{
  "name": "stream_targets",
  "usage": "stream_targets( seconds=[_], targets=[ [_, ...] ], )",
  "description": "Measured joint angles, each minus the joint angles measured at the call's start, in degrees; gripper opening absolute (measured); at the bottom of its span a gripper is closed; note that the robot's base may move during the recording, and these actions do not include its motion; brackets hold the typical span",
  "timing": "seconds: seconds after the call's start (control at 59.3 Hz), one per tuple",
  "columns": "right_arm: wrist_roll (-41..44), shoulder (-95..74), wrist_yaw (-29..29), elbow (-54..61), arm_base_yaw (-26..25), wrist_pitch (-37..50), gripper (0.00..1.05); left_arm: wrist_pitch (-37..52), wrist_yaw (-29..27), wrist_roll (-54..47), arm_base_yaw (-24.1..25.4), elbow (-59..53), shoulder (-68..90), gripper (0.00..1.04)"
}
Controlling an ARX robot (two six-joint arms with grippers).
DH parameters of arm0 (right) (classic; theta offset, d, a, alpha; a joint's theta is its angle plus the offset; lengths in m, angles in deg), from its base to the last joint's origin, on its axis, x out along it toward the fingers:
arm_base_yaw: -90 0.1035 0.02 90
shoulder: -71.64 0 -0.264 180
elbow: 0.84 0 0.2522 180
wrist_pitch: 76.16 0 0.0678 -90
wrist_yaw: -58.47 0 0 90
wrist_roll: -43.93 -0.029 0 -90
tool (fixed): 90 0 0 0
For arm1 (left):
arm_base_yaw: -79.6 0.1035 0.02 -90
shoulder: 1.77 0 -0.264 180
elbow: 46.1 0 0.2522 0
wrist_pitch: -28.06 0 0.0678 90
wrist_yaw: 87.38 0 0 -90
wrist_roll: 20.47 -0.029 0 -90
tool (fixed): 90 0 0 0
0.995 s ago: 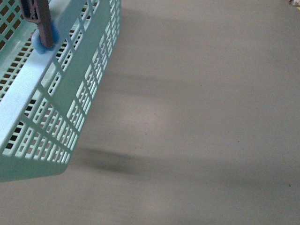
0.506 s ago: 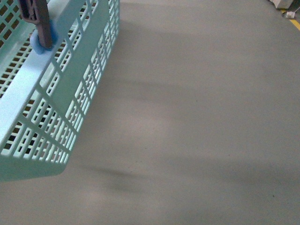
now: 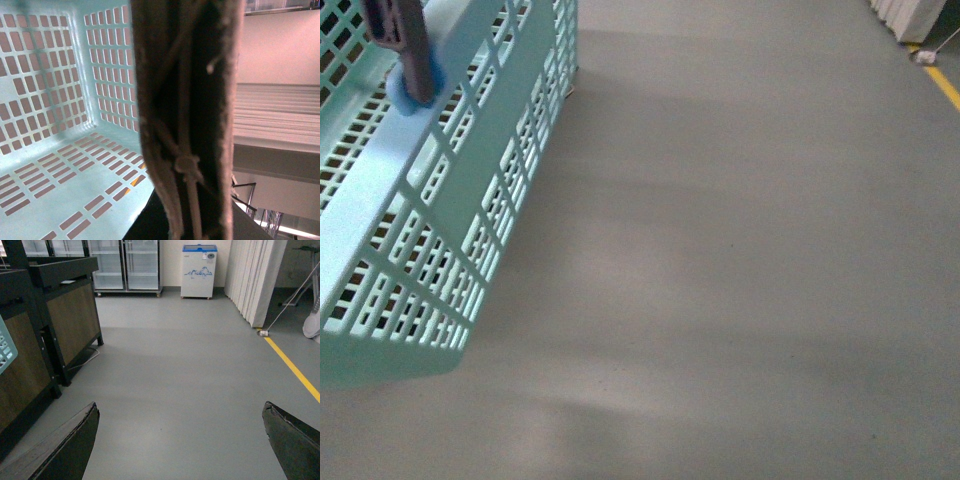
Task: Pick mango and avocado into basket
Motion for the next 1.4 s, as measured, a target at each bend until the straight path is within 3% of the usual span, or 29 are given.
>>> stream_targets(
  seconds=[1.399],
  targets=[
    [0.0,0.0,0.0,0.0,0.0,0.02,0.97,0.0,0.0,0.02,0.0,0.26,-0.07,0.07]
  ],
)
